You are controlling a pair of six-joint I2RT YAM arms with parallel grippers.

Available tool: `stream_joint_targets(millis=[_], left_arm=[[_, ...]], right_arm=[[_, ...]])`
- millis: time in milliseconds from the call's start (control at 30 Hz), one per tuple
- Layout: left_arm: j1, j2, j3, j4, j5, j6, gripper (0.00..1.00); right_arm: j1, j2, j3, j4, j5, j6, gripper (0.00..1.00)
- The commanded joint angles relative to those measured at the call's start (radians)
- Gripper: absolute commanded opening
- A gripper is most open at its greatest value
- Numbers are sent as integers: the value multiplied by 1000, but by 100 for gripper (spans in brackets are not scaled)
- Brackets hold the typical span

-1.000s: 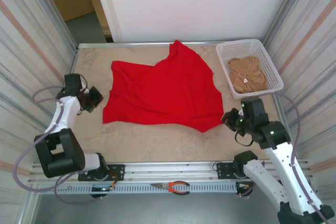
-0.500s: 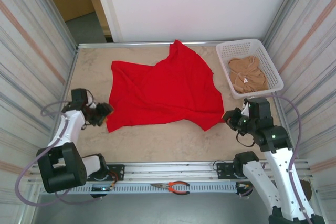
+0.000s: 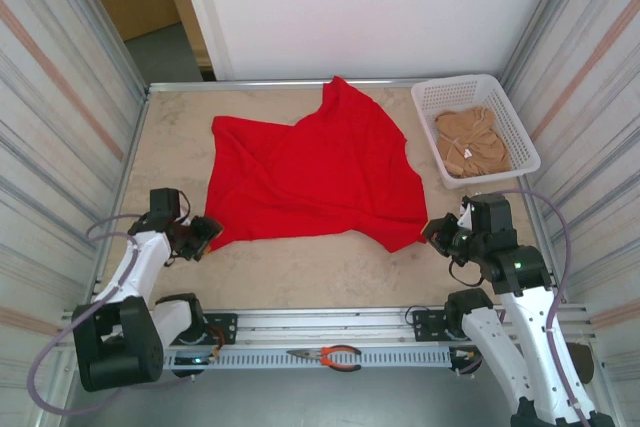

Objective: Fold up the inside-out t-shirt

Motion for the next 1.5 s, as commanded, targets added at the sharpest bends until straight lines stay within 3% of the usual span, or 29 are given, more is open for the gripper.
stream_joint_targets(millis=[0,267,333,400,433,600,733,967,1200,1467], left_arm=[[-14,46,-17,40,-18,-20,47],[-20,145,-42,117,-53,-36,31],[-21,166,-47,132,-54,-33,21],[-20,178,-45,145,-52,-26,1],[-18,179,-38,143,-51,-22,0],[22,120,107,40,-41,69,0],[76,108,302,-61,33,206,0],[108,170,524,-171,96,341,0],[135,141,536,-177,124,352,0],[136,-4,316,-188,162,310,0]], right_arm=[[-7,-4,-5,2,-3,-2,0],[-6,1,3,9,-1,-2,0],[-7,2,4,11,-2,-2,0],[-7,4,6,15,-3,1,0],[-7,4,8,16,-3,0,0],[-10,33,51,20,-3,-11,0],[-24,88,136,33,-11,-39,0],[-127,159,247,56,-83,-79,0],[-194,143,240,27,-142,-96,0],[-193,12,134,-84,-154,-88,0]])
